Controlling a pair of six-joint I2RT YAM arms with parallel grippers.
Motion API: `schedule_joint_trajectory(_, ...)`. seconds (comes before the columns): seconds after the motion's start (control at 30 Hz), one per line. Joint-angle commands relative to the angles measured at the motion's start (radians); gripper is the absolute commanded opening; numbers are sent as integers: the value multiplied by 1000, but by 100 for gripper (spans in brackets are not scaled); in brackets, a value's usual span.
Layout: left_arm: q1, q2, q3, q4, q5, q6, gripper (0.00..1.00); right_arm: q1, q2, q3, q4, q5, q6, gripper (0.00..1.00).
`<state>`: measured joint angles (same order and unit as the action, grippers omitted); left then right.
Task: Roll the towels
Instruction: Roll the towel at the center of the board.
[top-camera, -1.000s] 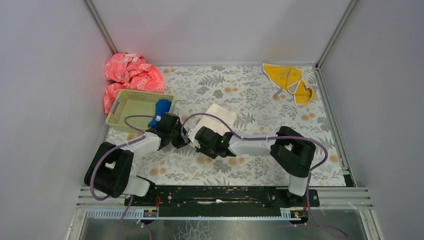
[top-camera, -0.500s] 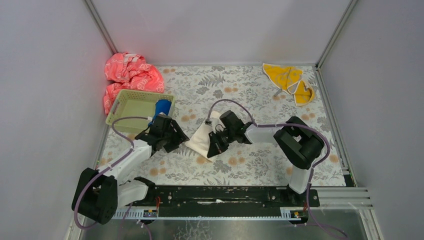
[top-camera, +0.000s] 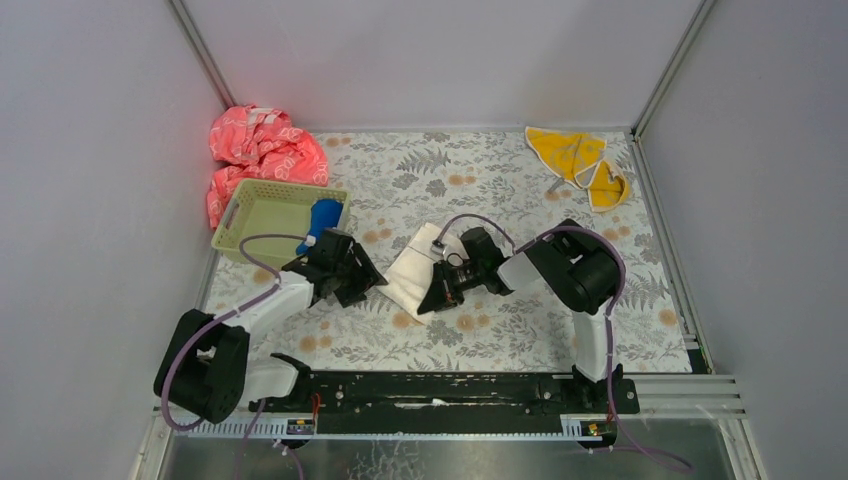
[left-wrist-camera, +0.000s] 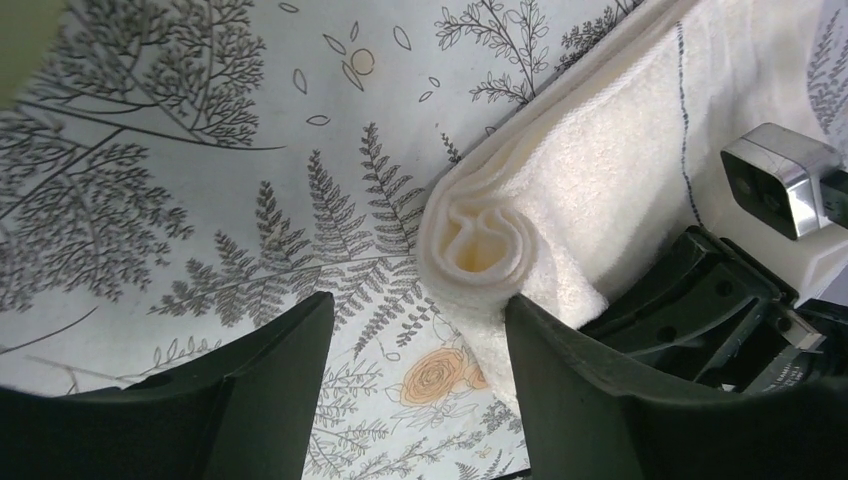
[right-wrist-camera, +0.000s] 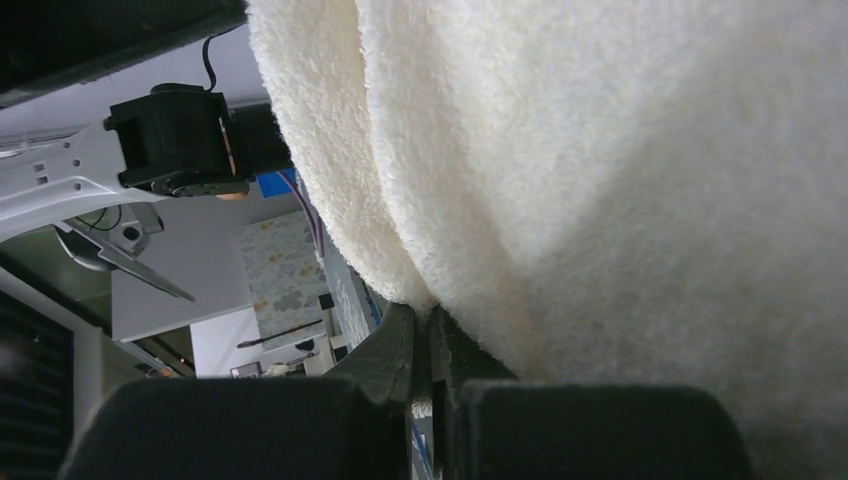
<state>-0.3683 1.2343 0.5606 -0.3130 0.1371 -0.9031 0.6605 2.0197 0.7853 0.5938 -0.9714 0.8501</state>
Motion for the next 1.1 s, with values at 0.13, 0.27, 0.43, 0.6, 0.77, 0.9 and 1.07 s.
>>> schedule_joint_trajectory(0.13, -24, 107, 33, 109, 0, -1, 60, -7, 1, 45, -100, 26, -28, 5)
schedule_joint_trajectory(0.27, -24, 122, -3, 103, -29, -3, 56, -7, -90, 92, -331, 127, -189, 18)
schedule_joint_trajectory(0.43, -24, 118, -57, 99, -61, -16, 52, 33, -240, 185, -627, 320, -409, 38)
schedule_joint_trajectory(0.6, -25, 119, -65, 86, -80, -23, 51, 161, -351, 262, -795, 646, -603, 54)
schedule_joint_trajectory(0.77, -24, 125, -49, 72, -88, -18, 51, 321, -444, 255, -771, 852, -766, 56)
schedule_joint_trajectory(0.9, -24, 127, -45, 72, -90, -17, 51, 437, -449, 242, -742, 931, -864, 56)
schedule_joint_trajectory(1.07, -23, 134, -45, 74, -87, -17, 51, 484, -385, 244, -728, 1020, -916, 56)
